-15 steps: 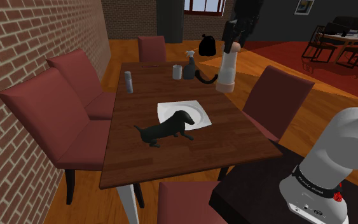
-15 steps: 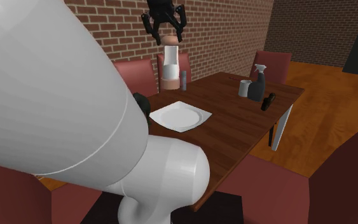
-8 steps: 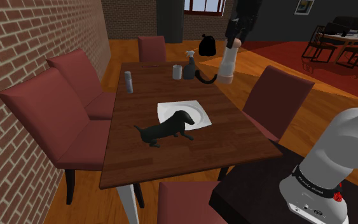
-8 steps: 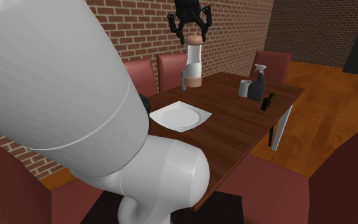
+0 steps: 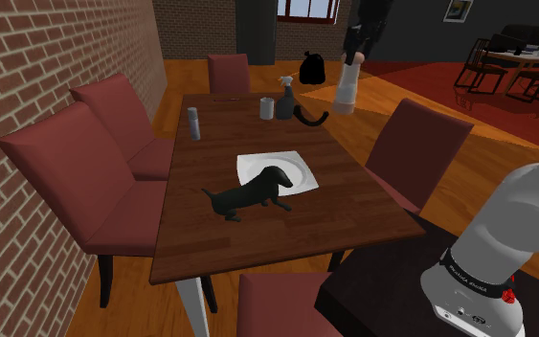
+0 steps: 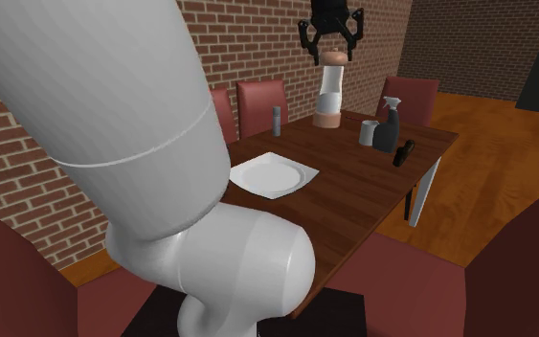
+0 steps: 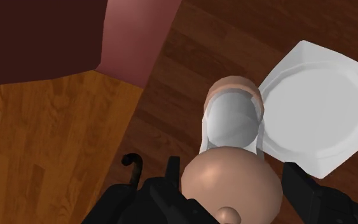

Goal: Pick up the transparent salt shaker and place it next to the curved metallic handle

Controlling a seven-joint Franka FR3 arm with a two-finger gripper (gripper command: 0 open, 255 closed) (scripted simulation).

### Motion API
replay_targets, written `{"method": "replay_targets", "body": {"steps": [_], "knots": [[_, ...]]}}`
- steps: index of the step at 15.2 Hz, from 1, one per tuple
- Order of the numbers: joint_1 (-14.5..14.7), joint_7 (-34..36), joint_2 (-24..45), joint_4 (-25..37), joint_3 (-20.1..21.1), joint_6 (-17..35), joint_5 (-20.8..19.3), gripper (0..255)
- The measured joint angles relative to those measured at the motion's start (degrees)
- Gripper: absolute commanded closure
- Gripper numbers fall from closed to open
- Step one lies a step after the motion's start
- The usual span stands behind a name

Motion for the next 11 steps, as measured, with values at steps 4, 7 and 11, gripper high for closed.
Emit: {"method": "replay_targets", "body": {"steps": [4, 7, 11], "knots": [[-1.45, -4.88, 5.66, 5.21, -3.42, 1.18, 0.64, 255], [-2.61, -8.58, 10.47, 10.18, -5.78, 1.45, 1.73, 255], [-4.43, -13.53, 17.46, 18.36, -8.52, 0.66, 3.98, 255]]}}
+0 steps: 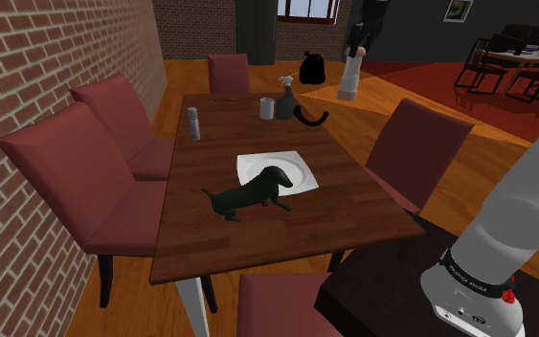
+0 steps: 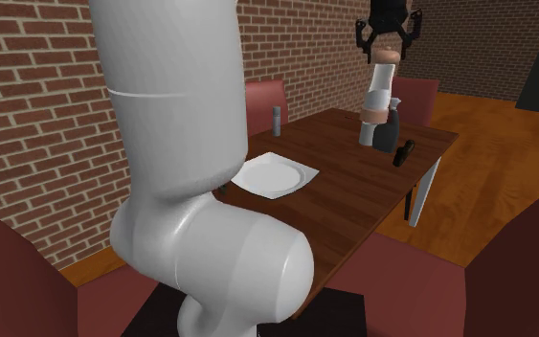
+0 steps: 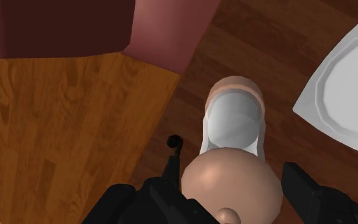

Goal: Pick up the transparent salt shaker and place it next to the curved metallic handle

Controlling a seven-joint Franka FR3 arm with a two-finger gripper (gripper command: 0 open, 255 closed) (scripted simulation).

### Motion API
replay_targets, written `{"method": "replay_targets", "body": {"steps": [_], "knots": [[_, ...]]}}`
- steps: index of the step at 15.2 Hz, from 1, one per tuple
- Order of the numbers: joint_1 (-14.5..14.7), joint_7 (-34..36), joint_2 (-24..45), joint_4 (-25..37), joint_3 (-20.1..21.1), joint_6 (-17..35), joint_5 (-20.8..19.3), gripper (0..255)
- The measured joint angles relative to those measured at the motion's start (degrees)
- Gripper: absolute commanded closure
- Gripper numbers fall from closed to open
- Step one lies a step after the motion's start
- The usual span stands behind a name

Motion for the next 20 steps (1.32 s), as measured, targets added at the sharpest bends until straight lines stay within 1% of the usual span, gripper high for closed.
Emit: {"method": "replay_targets", "body": {"steps": [2, 6, 8, 9, 10, 11, 12, 20], "knots": [[-1.24, -2.59, 4.00, 4.66, -1.29, -0.52, 1.52, 255], [-4.53, -7.69, 12.98, 16.04, -3.31, -2.90, 5.20, 255], [-6.47, -9.70, 17.78, 22.73, -3.86, -4.85, 7.11, 255], [-7.99, -10.85, 21.70, 28.21, -4.06, -6.39, 8.52, 255], [-8.56, -11.31, 23.16, 29.83, -4.09, -6.68, 9.00, 255], [-8.83, -11.56, 23.80, 30.21, -4.09, -6.42, 9.22, 255], [-8.79, -11.63, 23.65, 29.26, -4.09, -5.63, 9.19, 255], [-7.75, -11.38, 20.75, 18.73, -4.10, 2.07, 8.36, 255]]}}
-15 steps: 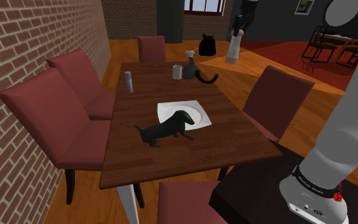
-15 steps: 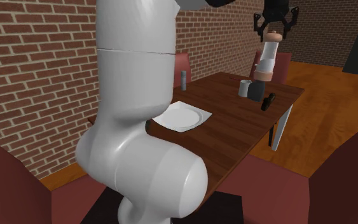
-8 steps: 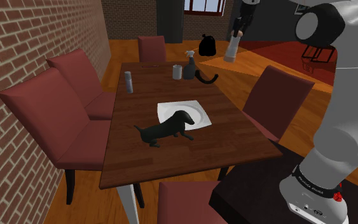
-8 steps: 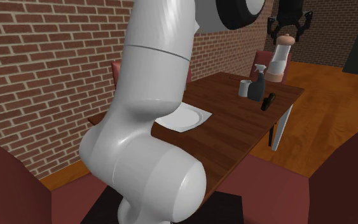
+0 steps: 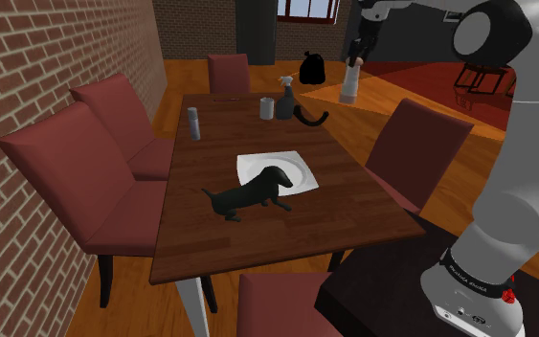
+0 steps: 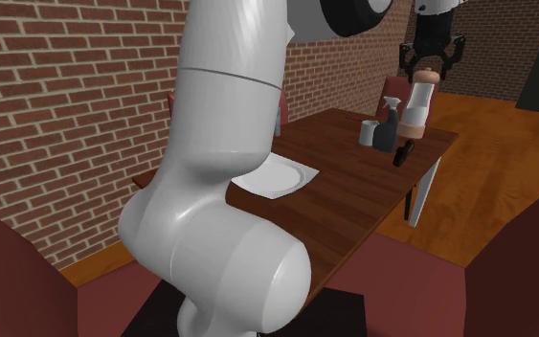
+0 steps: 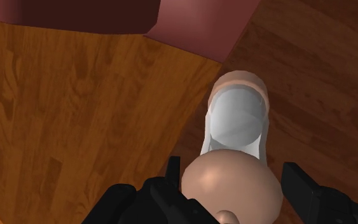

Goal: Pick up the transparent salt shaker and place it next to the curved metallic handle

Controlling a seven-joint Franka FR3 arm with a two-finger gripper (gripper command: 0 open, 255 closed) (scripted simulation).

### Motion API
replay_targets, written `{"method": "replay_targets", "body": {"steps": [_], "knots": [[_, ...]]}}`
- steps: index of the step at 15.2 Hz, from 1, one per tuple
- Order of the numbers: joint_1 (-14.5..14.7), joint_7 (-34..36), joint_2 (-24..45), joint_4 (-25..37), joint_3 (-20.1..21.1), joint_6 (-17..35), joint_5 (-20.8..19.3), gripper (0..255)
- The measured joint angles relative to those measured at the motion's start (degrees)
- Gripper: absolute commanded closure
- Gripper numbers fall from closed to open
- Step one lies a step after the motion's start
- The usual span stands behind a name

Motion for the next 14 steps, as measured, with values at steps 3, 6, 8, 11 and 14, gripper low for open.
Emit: {"method": "replay_targets", "body": {"steps": [3, 6, 8, 11, 14], "knots": [[0.21, 0.05, -0.55, -3.16, 0.01, 2.60, -0.16, 255], [0.54, 0.26, -1.32, -6.71, 0.04, 5.40, -0.41, 255], [0.56, 0.23, -1.29, -8.19, 0.05, 6.91, -0.40, 255], [0.74, 0.30, -1.79, -11.10, 0.07, 9.33, -0.53, 255], [0.83, 0.36, -1.71, -13.41, 0.11, 11.71, -0.53, 255]]}}
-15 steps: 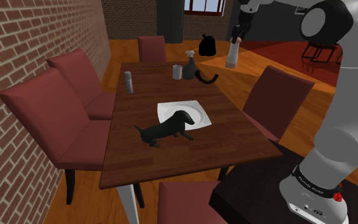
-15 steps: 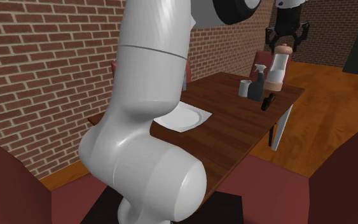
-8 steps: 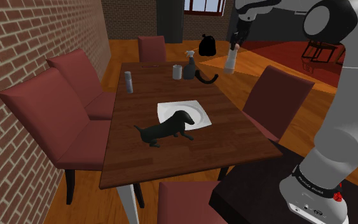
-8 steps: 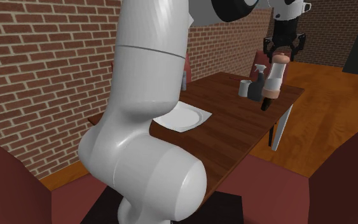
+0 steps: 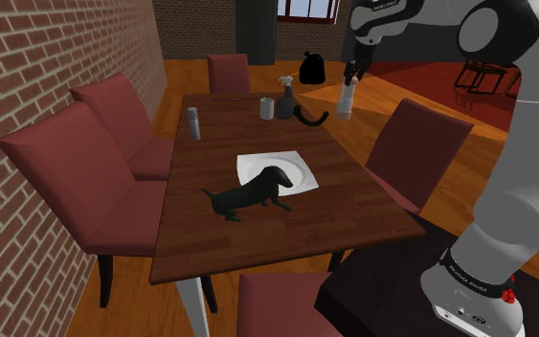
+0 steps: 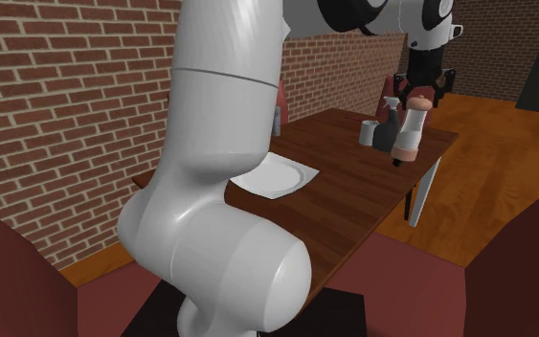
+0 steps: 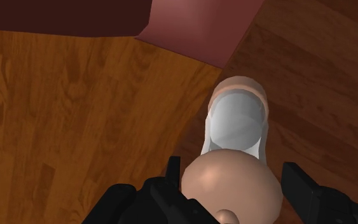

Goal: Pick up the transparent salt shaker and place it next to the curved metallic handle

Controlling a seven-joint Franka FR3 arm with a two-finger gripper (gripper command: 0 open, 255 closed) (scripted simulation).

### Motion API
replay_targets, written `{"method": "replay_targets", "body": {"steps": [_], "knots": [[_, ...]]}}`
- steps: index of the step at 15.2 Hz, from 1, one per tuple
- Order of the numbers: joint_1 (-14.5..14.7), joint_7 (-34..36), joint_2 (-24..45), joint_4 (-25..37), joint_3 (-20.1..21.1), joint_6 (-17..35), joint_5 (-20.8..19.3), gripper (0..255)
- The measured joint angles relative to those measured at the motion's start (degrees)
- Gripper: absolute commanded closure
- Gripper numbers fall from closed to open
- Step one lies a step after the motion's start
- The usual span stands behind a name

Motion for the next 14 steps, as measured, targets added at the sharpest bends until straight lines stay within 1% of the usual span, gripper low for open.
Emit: {"method": "replay_targets", "body": {"steps": [8, 14], "knots": [[0.23, 0.15, 0.36, -5.53, 0.15, 5.86, 0.08, 255], [0.12, -0.02, 1.62, -8.31, 0.30, 9.88, 0.48, 255]]}}
